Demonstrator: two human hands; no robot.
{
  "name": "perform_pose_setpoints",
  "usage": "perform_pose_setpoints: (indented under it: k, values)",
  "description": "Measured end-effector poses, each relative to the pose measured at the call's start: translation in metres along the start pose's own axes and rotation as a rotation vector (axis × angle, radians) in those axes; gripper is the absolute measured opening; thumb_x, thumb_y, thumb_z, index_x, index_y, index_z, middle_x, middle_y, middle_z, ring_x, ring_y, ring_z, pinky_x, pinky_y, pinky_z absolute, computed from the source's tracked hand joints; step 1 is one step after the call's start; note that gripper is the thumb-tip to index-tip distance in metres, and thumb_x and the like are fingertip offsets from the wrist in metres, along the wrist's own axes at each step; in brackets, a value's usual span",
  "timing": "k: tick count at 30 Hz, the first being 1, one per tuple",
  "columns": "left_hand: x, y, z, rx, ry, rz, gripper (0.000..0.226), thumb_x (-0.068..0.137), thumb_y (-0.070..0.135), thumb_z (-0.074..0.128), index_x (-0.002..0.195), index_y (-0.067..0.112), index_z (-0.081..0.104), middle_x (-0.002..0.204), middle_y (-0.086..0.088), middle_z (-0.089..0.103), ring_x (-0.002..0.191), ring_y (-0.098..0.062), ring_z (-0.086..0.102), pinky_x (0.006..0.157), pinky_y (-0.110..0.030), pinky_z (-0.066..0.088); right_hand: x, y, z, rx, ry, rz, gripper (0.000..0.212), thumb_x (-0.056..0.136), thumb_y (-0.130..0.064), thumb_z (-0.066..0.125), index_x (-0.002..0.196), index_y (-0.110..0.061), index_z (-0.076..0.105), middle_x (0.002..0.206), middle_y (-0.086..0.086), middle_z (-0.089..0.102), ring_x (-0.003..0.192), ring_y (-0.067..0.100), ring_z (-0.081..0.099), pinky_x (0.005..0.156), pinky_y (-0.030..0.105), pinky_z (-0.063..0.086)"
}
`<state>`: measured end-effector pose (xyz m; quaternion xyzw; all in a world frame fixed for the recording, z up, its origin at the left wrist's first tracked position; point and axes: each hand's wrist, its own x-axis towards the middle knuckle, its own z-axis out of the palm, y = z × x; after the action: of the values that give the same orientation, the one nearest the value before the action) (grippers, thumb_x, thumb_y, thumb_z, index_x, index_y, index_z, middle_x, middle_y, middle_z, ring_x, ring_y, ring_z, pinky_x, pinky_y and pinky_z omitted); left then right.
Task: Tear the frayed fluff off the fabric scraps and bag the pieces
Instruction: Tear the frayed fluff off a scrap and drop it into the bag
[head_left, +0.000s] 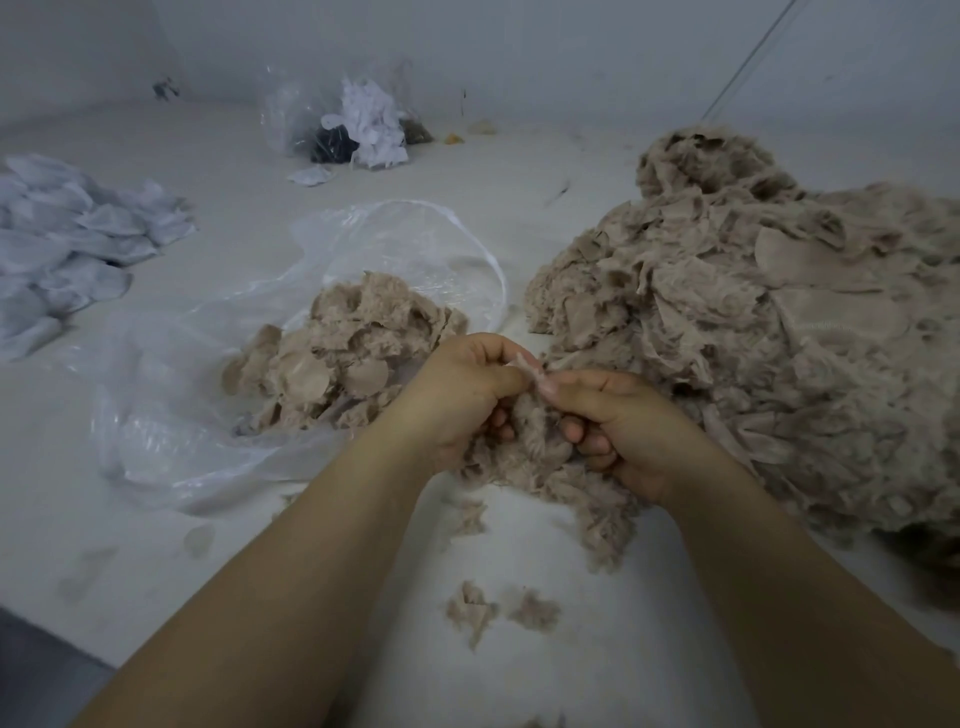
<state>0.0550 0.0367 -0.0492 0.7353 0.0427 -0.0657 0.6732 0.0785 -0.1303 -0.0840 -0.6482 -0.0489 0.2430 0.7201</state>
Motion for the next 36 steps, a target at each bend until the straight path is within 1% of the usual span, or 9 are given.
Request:
perform_pose_setpoints:
  k: [5, 12, 15, 18, 24, 28, 31, 34, 36]
  values:
    - [0.002, 0.001, 0.002, -0.203, 0.114, -0.037, 0.032, 0.096, 0.012, 0.06, 0.064, 0.01, 0.055, 0.046, -0.002, 0.042, 0.037, -0.013, 0.033, 0.038, -0.019, 0.032, 0.002, 0.001, -0.002, -0.005, 0.031, -0.001, 0.005, 0.089, -0.016, 0.068, 0.094, -0.018, 0.067, 0.054, 0.0, 0.053, 0.036, 0.005, 0.032, 0.034, 0.013, 0.023]
    - [-0.001, 0.002, 0.001, -0.194, 0.027, -0.041, 0.028, 0.092, 0.015, 0.066, 0.066, 0.009, 0.06, 0.043, 0.003, 0.049, 0.033, -0.007, 0.035, 0.035, -0.015, 0.029, 0.002, 0.0, 0.001, 0.054, 0.032, -0.007, 0.021, 0.094, -0.014, 0.057, 0.082, -0.024, 0.071, 0.051, 0.002, 0.052, 0.034, 0.005, 0.03, 0.033, 0.012, 0.021]
    - [0.001, -0.001, 0.005, -0.114, 0.081, -0.007, 0.019, 0.087, 0.009, 0.072, 0.071, 0.012, 0.063, 0.052, 0.002, 0.056, 0.042, -0.009, 0.045, 0.043, -0.018, 0.04, 0.0, -0.002, 0.002, 0.077, 0.006, 0.009, 0.026, 0.092, -0.019, 0.061, 0.068, -0.02, 0.069, 0.051, 0.005, 0.052, 0.034, 0.006, 0.03, 0.034, 0.013, 0.021]
    - [0.003, -0.002, 0.009, -0.091, 0.09, 0.025, 0.008, 0.085, 0.006, 0.073, 0.082, 0.007, 0.066, 0.075, -0.015, 0.063, 0.07, -0.025, 0.056, 0.07, -0.034, 0.048, -0.003, -0.003, 0.003, 0.012, -0.03, -0.006, 0.028, 0.087, -0.029, 0.068, 0.06, -0.021, 0.067, 0.051, 0.001, 0.052, 0.035, 0.005, 0.029, 0.035, 0.014, 0.02]
    - [0.004, -0.009, 0.011, -0.164, 0.279, 0.012, 0.024, 0.083, 0.02, 0.078, 0.093, 0.011, 0.058, 0.09, -0.013, 0.064, 0.088, -0.03, 0.064, 0.088, -0.047, 0.054, -0.004, -0.004, 0.004, 0.01, -0.028, -0.007, 0.041, 0.093, -0.015, 0.06, 0.053, -0.022, 0.063, 0.051, -0.001, 0.048, 0.036, 0.004, 0.027, 0.034, 0.014, 0.019]
    - [-0.008, -0.013, 0.008, 0.022, 0.265, 0.104, 0.054, 0.064, 0.047, 0.086, 0.083, 0.018, 0.045, 0.065, 0.003, 0.044, 0.051, -0.012, 0.042, 0.045, -0.03, 0.039, -0.005, -0.005, 0.004, 0.065, -0.015, 0.008, 0.028, 0.094, -0.019, 0.06, 0.065, -0.02, 0.062, 0.051, -0.001, 0.045, 0.035, 0.003, 0.026, 0.035, 0.014, 0.016]
    - [-0.012, -0.017, 0.012, 0.069, 0.204, 0.09, 0.036, 0.077, 0.027, 0.082, 0.073, 0.017, 0.048, 0.058, -0.004, 0.044, 0.048, -0.018, 0.038, 0.042, -0.027, 0.029, -0.005, -0.005, 0.003, 0.097, -0.026, 0.031, 0.02, 0.092, -0.013, 0.058, 0.073, -0.014, 0.063, 0.049, -0.001, 0.046, 0.033, 0.002, 0.027, 0.034, 0.013, 0.014]
    - [-0.013, -0.016, 0.011, -0.157, 0.229, -0.011, 0.027, 0.095, 0.009, 0.062, 0.07, 0.01, 0.052, 0.05, -0.009, 0.048, 0.039, -0.019, 0.037, 0.038, -0.022, 0.028, -0.003, -0.004, 0.001, 0.179, -0.012, 0.063, 0.034, 0.094, -0.01, 0.056, 0.061, -0.019, 0.059, 0.048, 0.0, 0.045, 0.032, 0.003, 0.026, 0.035, 0.011, 0.013]
    - [-0.015, -0.014, 0.009, -0.247, 0.233, -0.041, 0.022, 0.099, 0.011, 0.055, 0.078, 0.005, 0.056, 0.048, -0.006, 0.051, 0.036, -0.017, 0.037, 0.036, -0.02, 0.027, -0.003, -0.005, 0.001, 0.174, -0.015, 0.069, 0.025, 0.092, -0.016, 0.059, 0.067, -0.018, 0.057, 0.048, 0.001, 0.047, 0.033, 0.004, 0.027, 0.035, 0.011, 0.015]
